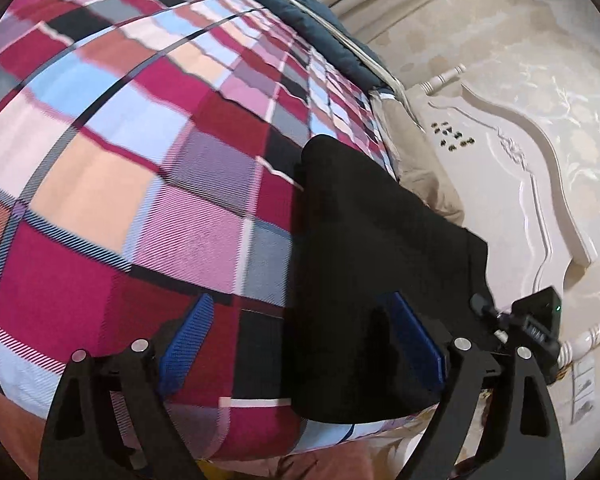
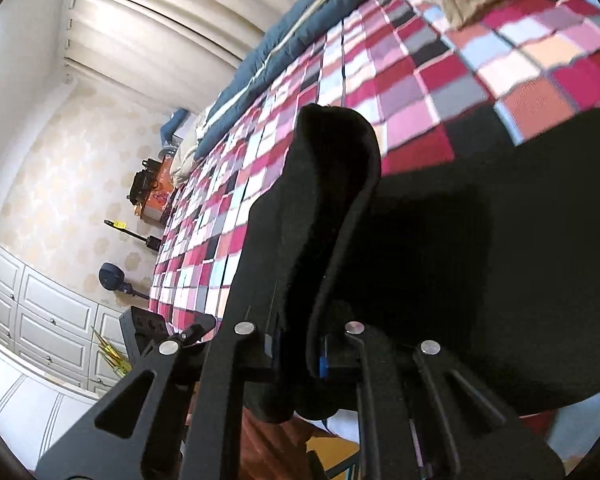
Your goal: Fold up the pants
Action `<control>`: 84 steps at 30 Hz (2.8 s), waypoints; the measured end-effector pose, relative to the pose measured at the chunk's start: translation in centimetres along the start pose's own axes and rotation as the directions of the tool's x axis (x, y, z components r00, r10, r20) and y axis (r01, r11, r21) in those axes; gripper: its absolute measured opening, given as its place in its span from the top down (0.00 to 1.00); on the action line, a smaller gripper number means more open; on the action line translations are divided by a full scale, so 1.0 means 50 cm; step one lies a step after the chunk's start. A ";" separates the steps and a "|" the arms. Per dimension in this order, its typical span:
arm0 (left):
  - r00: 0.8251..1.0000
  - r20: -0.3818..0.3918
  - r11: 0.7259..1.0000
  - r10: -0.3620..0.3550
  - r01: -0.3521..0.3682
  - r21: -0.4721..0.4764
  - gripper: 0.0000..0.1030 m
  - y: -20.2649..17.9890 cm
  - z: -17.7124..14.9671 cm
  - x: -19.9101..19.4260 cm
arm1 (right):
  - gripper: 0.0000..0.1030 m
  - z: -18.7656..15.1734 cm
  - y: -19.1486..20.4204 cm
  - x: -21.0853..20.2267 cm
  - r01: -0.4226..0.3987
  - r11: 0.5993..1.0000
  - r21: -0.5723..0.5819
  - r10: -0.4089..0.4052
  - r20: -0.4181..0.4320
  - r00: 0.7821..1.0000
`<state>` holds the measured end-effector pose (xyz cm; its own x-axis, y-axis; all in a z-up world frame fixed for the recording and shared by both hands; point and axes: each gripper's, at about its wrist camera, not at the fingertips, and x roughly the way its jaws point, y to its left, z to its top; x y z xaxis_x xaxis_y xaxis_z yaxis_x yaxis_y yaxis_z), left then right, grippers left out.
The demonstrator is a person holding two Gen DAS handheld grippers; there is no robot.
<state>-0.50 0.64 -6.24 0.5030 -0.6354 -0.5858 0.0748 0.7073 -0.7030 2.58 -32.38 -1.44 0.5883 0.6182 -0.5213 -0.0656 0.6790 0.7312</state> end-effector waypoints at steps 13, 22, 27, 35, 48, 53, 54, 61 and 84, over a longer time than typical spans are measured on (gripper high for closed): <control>0.994 -0.101 0.998 -0.043 0.048 0.049 0.15 -0.074 -0.027 0.077 | 0.89 0.032 -0.162 -0.136 0.094 0.991 0.095 -0.101 0.074 0.992; 0.987 -0.156 0.995 -0.043 0.056 0.082 0.15 -0.114 -0.053 0.128 | 0.89 0.023 -0.255 -0.145 0.072 0.981 0.182 -0.087 0.075 0.993; 0.985 -0.172 0.994 -0.025 0.043 0.100 0.15 -0.124 -0.058 0.144 | 0.90 0.017 -0.274 -0.140 0.053 0.979 0.199 -0.069 0.075 0.995; 0.984 -0.177 0.990 0.000 0.025 0.137 0.15 -0.133 -0.065 0.151 | 0.90 0.012 -0.279 -0.139 0.040 0.979 0.199 -0.056 0.078 0.995; 0.982 -0.188 0.991 -0.006 0.030 0.128 0.14 -0.133 -0.060 0.162 | 0.90 0.004 -0.297 -0.137 -0.003 0.972 0.235 -0.019 0.090 0.996; 0.980 -0.197 0.993 -0.020 0.043 0.112 0.14 -0.129 -0.054 0.164 | 0.90 -0.001 -0.310 -0.153 -0.011 0.967 0.254 -0.017 0.107 0.994; 0.980 -0.199 0.993 -0.025 0.047 0.107 0.14 -0.128 -0.053 0.165 | 0.91 -0.002 -0.315 -0.161 -0.009 0.965 0.261 -0.022 0.114 0.993; 0.975 -0.212 0.995 -0.066 0.081 0.062 0.15 -0.113 -0.043 0.159 | 0.43 -0.020 -0.338 -0.265 0.059 0.943 0.328 -0.129 0.196 0.972; 0.957 -0.244 0.983 -0.160 0.176 0.045 0.11 -0.137 -0.052 0.214 | 0.55 -0.063 -0.293 -0.133 0.096 0.977 0.188 -0.105 0.043 0.994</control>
<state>2.14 -11.79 -8.74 0.2594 -0.7964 -0.5463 0.2011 0.5979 -0.7760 -2.90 -45.22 -10.07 0.6261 0.5256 -0.5760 0.1437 0.6482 0.7478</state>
